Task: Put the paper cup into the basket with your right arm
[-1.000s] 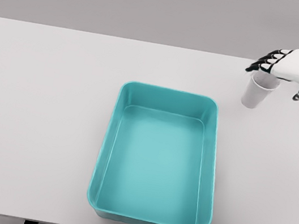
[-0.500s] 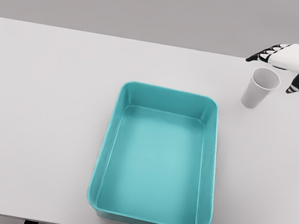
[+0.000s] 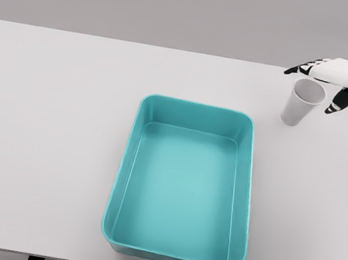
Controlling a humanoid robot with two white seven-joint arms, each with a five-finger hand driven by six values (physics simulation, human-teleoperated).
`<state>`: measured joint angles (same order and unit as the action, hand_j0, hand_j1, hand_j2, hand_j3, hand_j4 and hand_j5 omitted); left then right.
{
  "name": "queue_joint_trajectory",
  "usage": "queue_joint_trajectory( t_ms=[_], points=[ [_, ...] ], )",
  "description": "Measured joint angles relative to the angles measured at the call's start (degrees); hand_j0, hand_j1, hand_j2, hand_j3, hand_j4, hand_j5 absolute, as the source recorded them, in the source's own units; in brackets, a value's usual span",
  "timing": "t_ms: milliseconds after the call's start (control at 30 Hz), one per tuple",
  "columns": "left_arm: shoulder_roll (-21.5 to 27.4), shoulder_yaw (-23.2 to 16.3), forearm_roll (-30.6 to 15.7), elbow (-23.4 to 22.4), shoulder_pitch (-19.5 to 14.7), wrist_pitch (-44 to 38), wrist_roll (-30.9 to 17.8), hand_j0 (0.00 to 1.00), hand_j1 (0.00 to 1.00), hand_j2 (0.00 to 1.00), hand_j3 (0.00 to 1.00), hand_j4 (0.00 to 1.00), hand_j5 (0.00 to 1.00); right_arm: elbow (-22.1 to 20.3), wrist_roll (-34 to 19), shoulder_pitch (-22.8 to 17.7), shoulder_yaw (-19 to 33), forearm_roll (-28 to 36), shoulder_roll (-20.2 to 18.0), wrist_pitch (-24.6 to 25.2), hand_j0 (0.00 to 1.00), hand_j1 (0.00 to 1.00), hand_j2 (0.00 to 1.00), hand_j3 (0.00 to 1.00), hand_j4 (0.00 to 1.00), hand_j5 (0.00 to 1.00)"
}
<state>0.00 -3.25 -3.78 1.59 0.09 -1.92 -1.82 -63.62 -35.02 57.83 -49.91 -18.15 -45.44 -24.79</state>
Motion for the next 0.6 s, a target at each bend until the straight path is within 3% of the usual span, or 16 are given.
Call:
queue_joint_trajectory(
  t_ms=[233, 600],
  points=[
    [0.0, 0.0, 0.0, 0.0, 0.0, 0.0, 0.01, 1.0, 1.0, 1.0, 1.0, 1.0, 1.0, 3.75, 0.0, 0.0, -0.07, 0.12, 2.1, -0.08, 1.0, 1.0, 1.0, 1.0, 1.0, 1.0],
    [0.0, 0.0, 0.0, 0.0, 0.0, 0.0, 0.02, 1.0, 1.0, 1.0, 1.0, 1.0, 1.0, 4.49, 0.0, 0.62, -1.35, 2.37, 2.43, -0.87, 1.0, 1.0, 1.0, 1.0, 1.0, 1.0]
  ],
)
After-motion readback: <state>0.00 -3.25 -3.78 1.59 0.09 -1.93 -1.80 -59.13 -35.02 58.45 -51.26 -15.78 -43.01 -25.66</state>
